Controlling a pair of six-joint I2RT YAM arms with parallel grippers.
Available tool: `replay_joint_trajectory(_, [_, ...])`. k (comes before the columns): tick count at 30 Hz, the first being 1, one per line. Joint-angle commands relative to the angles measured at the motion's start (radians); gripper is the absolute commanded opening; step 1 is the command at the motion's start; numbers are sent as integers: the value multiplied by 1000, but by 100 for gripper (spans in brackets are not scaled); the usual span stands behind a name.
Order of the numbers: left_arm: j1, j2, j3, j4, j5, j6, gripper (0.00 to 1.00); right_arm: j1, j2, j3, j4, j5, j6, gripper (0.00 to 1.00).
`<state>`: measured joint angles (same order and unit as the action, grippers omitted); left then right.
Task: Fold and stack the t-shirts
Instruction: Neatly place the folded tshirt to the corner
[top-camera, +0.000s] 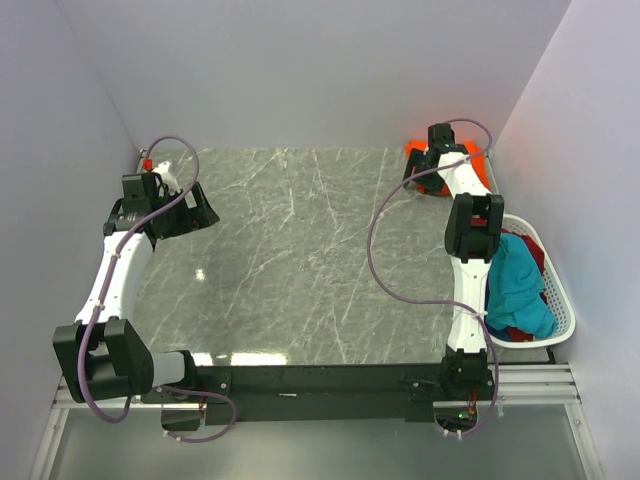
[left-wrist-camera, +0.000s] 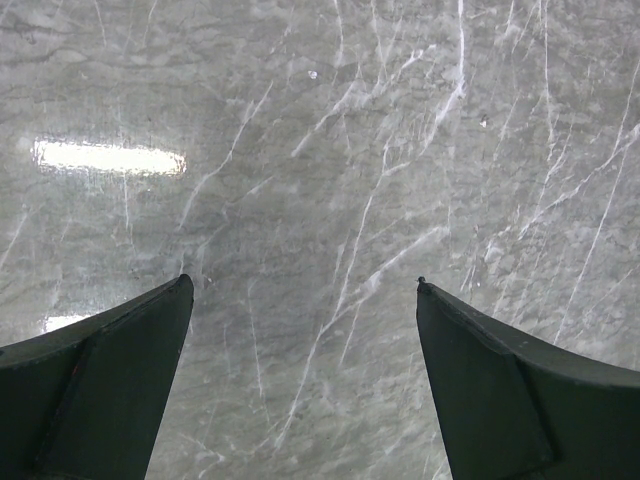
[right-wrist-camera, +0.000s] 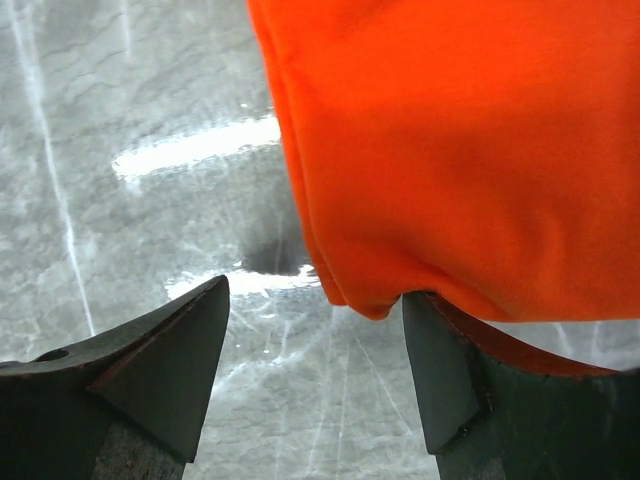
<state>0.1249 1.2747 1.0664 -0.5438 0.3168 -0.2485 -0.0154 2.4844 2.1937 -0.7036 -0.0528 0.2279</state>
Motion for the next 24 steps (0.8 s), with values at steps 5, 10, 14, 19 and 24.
replay_joint_trajectory(5, [5, -5, 37, 2, 13, 17, 99, 9, -53, 1, 26, -70, -39, 76])
replay_joint_trajectory(10, [5, -20, 40, 1, 5, 26, 99, 40, -166, -98, 23, -96, -65, 77])
replay_joint_trajectory(14, [5, -20, 53, -8, 19, 38, 99, 54, -234, -153, -33, -114, -84, 77])
replay_joint_trajectory(19, [5, -26, 82, -5, 27, 64, 100, 83, -396, -277, -71, -137, -108, 77])
replay_joint_trajectory(24, [7, 26, 182, -79, 59, 127, 99, 118, -568, -382, -103, -125, -159, 81])
